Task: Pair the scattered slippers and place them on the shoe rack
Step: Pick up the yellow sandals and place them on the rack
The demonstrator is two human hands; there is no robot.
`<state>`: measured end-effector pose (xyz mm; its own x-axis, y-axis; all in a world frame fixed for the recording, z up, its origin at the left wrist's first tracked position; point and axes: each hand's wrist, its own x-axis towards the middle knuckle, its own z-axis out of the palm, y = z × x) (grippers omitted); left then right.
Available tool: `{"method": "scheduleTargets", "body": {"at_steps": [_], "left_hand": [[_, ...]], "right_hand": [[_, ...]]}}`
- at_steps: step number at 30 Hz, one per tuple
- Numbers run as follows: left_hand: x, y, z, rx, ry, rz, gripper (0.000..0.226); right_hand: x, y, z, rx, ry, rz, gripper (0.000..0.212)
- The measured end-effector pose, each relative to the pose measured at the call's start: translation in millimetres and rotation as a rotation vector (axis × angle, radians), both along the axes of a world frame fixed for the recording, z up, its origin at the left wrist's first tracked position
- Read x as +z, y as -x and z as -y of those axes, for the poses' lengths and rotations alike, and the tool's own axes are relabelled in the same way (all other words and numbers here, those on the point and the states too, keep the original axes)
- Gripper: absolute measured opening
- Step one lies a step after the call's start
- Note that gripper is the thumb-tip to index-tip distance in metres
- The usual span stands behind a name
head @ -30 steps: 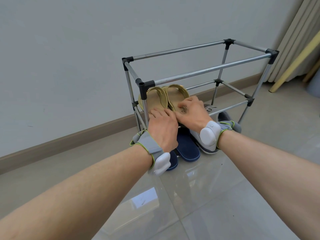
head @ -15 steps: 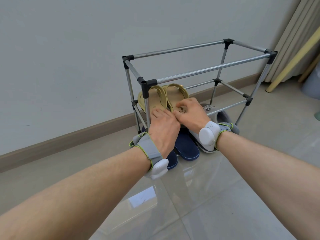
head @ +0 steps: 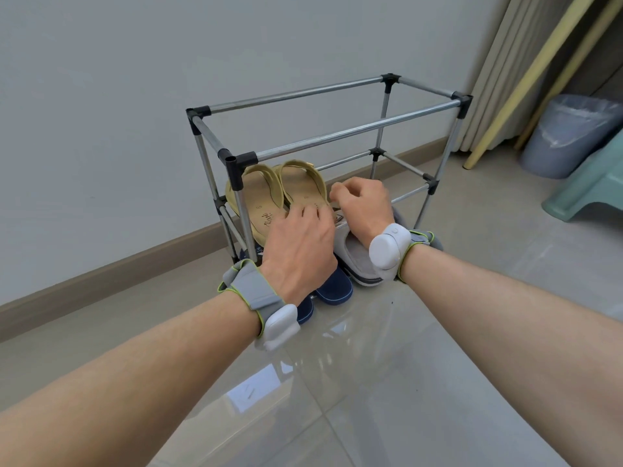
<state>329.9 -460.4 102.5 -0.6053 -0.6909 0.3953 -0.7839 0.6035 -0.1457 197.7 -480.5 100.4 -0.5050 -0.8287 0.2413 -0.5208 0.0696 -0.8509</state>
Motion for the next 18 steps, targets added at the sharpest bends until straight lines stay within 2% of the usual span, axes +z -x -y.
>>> {"method": "scheduleTargets", "body": {"at_steps": [3,7,11,18], "left_hand": [[3,14,2,-0.063,0.06,-0.057,0.038],[3,49,-2,-0.135,0.061,-0.072,0.017],[1,98,-24,-0.239,0.026,-0.074,0.016],[-16,210,-141,-0.503,-0.106,-0.013,0.012]], "right_hand": [[4,27,-12,-0.109,0.006,0.022,0.028],[6,66,-47,-0.223,-0.018,0.014,0.027],[6,104,-101,-0.338,-0.068,-0.016,0.026],[-1,163,-247,-0.567,-0.21,-0.075,0.021]]}}
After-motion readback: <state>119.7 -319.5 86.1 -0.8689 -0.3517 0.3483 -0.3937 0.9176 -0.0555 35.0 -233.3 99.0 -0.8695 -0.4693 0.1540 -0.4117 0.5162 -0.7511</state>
